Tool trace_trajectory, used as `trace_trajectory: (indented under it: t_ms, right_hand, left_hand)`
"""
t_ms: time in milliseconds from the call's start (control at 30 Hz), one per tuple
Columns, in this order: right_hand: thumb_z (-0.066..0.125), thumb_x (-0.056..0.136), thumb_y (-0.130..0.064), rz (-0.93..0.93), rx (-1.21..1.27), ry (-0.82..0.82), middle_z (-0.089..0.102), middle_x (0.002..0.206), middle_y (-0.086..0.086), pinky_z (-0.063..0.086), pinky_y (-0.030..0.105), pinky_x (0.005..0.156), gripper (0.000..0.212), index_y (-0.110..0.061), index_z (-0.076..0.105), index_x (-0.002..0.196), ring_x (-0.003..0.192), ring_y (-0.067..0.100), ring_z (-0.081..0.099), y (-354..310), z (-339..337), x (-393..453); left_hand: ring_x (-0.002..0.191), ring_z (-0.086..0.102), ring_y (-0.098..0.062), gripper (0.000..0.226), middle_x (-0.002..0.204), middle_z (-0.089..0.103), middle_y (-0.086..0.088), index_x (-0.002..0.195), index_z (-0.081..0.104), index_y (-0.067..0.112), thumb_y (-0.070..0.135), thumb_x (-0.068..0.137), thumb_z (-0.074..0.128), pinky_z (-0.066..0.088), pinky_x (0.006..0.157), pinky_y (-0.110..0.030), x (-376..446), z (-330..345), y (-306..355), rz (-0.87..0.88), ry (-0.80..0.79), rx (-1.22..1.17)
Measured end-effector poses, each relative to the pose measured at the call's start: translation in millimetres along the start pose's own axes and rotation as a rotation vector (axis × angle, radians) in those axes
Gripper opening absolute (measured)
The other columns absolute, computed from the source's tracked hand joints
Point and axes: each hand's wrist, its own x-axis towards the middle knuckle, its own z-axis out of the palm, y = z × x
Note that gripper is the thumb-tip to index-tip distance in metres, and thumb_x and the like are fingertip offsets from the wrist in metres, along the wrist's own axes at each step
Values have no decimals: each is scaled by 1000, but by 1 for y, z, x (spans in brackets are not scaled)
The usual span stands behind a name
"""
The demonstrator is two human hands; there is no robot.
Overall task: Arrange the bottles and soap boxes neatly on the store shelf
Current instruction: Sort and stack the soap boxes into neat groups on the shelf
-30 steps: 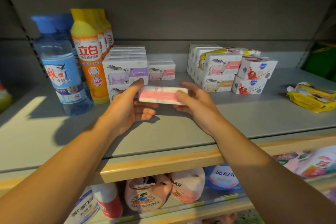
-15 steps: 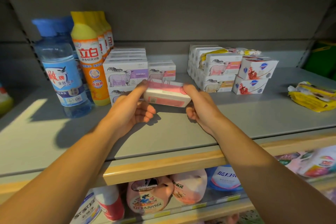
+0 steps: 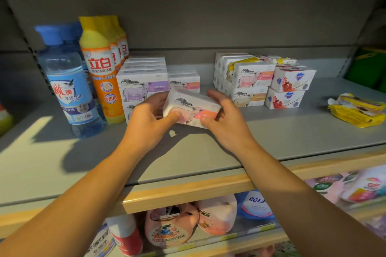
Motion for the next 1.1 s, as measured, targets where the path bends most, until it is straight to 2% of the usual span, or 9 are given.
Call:
trace_trajectory:
  t_ms: [67,133,233,400,500,633,800,933,1100]
  right_hand:
    - [73,83,-11,-97,-173,67,49,128,-6,47,18,95,65,-30,47,139,115,9,53,-1,1,-1]
    - [74,82,-17,-165,-299,122,45,123,-14,38,3,86,61,-33,49,136,110,1,46,-1,1,-3]
    - [72,83,-18,-197,-351,169,44,121,-19,34,5,83,57,-37,49,132,109,-2,44,-3,-2,-5]
    - [75,81,-17,-236,-322,112,51,120,-8,33,-3,83,57,-30,54,132,108,0,47,-5,-4,-7]
    - [73,82,-15,-241,-335,117,53,120,-8,38,2,87,53,-30,59,130,108,2,49,-5,-5,-5]
    - [69,82,-7,-205,-404,135,53,129,-3,46,38,102,48,-24,64,127,120,21,50,-3,-6,0]
    - [65,85,-2,-151,-579,84,51,130,-1,36,22,106,44,-19,65,125,122,21,48,4,-12,17]
    - [72,83,-9,-269,-790,22,57,127,6,42,39,103,46,-15,63,127,121,29,42,10,-15,27]
    - [66,89,-16,-294,-921,-30,55,125,6,35,34,102,45,-18,58,133,120,30,40,20,-10,63]
  left_hand:
    - [103,66,0,48,113,67,21,123,58,36,16,83,75,54,83,-18,-2,0,2,98,31,93]
    - [108,64,0,56,118,65,19,129,55,33,17,81,78,53,89,-19,-5,0,2,165,74,128]
    - [114,60,3,58,122,61,24,133,55,27,16,81,78,50,94,-18,-7,2,3,261,88,191]
    - [110,63,1,60,120,66,15,133,57,23,32,77,74,52,91,-19,-7,2,3,144,58,110]
    - [103,65,4,49,114,67,20,129,60,30,27,82,75,54,86,-18,-5,2,0,73,-11,148]
    - [99,66,-7,27,110,72,11,116,69,27,28,89,68,54,85,-25,0,1,-7,-7,26,471]
    - [105,65,-18,25,112,72,4,111,72,27,35,88,65,47,85,-25,-1,1,-14,-110,-84,689]
    - [114,60,-20,40,121,69,4,121,67,29,48,86,63,49,90,-30,-3,6,-14,-96,-201,826]
    - [116,58,-17,42,124,68,7,125,66,27,49,90,58,49,92,-30,-5,7,-15,-63,-241,852]
